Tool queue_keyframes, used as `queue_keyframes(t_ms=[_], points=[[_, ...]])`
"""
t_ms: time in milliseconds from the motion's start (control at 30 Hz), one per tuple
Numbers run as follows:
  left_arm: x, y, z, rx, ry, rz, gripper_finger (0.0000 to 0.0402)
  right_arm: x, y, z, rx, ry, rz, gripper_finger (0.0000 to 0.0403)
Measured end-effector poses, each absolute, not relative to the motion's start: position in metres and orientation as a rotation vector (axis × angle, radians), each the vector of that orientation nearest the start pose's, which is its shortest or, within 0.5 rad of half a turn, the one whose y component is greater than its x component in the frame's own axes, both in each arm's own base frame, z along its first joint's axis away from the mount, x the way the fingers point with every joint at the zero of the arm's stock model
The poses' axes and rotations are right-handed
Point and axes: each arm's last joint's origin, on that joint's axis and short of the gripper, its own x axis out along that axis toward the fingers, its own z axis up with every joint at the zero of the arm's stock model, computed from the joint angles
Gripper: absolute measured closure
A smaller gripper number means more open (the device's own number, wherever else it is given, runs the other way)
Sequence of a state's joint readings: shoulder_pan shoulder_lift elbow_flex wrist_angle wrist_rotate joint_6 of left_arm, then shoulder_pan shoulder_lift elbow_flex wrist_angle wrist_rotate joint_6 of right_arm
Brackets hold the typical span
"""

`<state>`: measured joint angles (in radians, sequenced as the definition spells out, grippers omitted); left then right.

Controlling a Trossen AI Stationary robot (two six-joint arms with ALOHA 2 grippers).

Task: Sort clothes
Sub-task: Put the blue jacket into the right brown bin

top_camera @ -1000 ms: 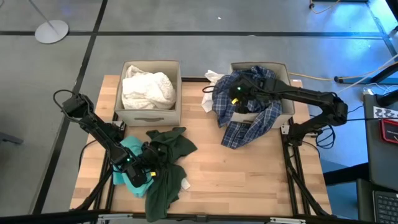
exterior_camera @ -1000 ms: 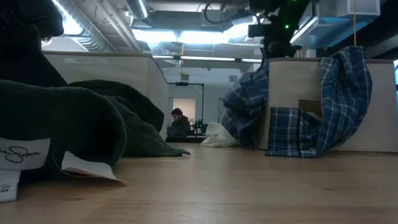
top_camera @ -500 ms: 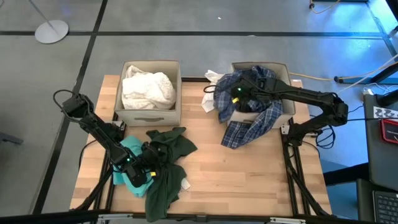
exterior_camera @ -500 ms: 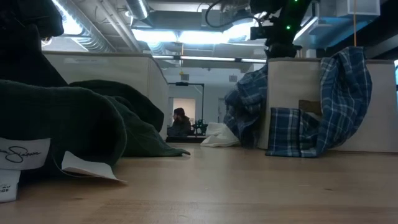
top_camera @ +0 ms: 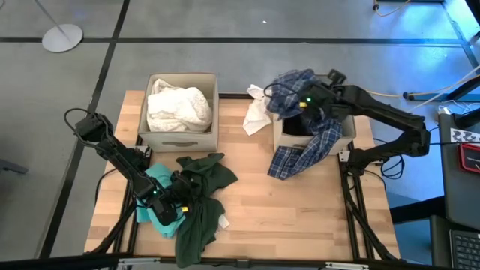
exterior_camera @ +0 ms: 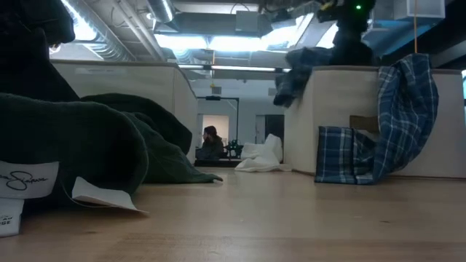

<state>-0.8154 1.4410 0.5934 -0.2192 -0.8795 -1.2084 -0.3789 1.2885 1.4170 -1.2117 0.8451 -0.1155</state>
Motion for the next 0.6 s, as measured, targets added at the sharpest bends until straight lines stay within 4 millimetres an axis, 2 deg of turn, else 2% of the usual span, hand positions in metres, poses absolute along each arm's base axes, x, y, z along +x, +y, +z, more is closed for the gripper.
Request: queue_keyframes(t_ms=[167, 300, 400, 600], points=[[0.177, -0.155, 0.146, -0.356, 0.537, 0.438, 0.0192, 0.175, -0.112, 0.362, -0.147, 1.305, -1.083, 0.0394], [0.177, -0.155, 0.146, -0.358, 0.537, 0.439, 0.0192, 0.164, -0.124, 0.344, -0.013, 1.378, -1.096, 0.0391], [0.177, -0.155, 0.146, -0.357, 0.537, 0.438, 0.0192, 0.161, -0.131, 0.323, 0.11, 1.422, -1.029, 0.0396], [0.177, -0.155, 0.146, -0.355, 0.537, 0.438, 0.0192, 0.16, -0.137, 0.267, 0.255, 1.46, -0.877, 0.0391]])
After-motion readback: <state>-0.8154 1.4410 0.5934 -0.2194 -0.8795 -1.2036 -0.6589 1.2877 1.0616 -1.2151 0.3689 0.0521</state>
